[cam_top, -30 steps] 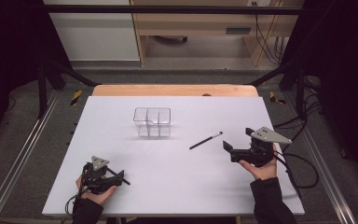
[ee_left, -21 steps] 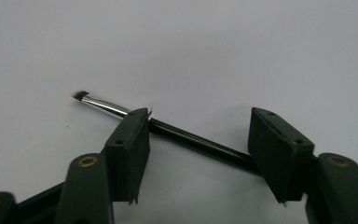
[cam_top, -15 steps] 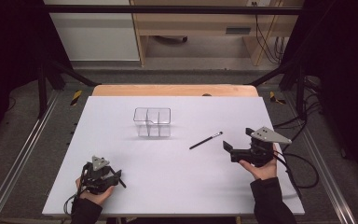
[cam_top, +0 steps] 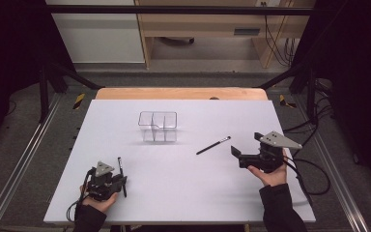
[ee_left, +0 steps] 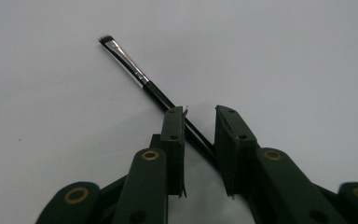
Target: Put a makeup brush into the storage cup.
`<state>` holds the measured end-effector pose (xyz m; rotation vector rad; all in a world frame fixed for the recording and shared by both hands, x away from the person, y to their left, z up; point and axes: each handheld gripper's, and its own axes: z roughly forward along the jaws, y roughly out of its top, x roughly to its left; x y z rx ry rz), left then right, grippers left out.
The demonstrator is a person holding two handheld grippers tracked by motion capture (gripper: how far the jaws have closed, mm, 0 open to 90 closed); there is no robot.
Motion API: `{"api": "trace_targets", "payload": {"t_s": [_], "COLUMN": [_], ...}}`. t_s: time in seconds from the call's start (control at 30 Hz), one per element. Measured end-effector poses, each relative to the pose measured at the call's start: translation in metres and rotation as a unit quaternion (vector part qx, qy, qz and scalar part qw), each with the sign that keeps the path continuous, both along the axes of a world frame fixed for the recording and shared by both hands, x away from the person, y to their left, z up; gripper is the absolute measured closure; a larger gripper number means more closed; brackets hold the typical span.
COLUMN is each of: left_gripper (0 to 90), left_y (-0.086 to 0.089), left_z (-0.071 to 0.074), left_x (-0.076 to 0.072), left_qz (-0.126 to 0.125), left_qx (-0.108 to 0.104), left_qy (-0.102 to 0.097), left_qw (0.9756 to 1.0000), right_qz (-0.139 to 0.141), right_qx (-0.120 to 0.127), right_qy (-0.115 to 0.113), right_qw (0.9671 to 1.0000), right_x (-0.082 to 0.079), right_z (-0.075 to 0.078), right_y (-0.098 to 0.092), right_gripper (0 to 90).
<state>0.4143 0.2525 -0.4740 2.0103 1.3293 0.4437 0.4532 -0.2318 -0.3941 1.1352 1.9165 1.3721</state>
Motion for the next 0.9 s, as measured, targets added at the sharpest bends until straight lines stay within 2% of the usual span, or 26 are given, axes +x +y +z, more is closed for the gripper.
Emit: {"api": "trace_targets", "payload": {"t_s": [0.17,0.37,0.47,0.53,0.63,0.7,0.9], "left_gripper": [78.2,78.6,76.4,70.0,65.6,66.0,74.4], "left_y": [0.000,-0.001,-0.002,-0.003,-0.005,-0.006,-0.007], "left_z": [0.001,0.002,0.000,-0.001,-0.002,-0.002,-0.001], "left_x": [0.000,0.001,0.002,0.005,0.010,0.011,0.013], "left_qz": [-0.009,-0.010,-0.011,-0.006,-0.003,-0.001,-0.001], "left_qx": [-0.005,-0.006,-0.012,-0.016,-0.019,-0.019,-0.008], "left_qy": [0.002,0.001,0.005,0.006,0.001,0.000,0.001], "left_qw": [1.0000,0.9999,0.9999,0.9998,0.9998,0.9998,1.0000], "right_qz": [0.001,0.001,0.002,0.002,0.002,0.002,0.002], "right_qx": [0.000,0.000,0.000,0.000,0.001,0.001,0.001], "right_qy": [0.000,0.001,0.002,0.001,0.001,0.001,0.001], "right_qw": [1.0000,1.0000,1.0000,1.0000,1.0000,1.0000,1.0000], "right_x": [0.000,0.000,0.000,0.000,0.000,0.000,0.000], "right_z": [0.000,0.000,0.000,0.000,0.000,0.000,0.000], "right_y": [0.000,0.000,0.000,0.000,0.000,0.000,0.000], "right_gripper": [0.6,0.6,0.6,0.6,0.6,0.6,0.6]}}
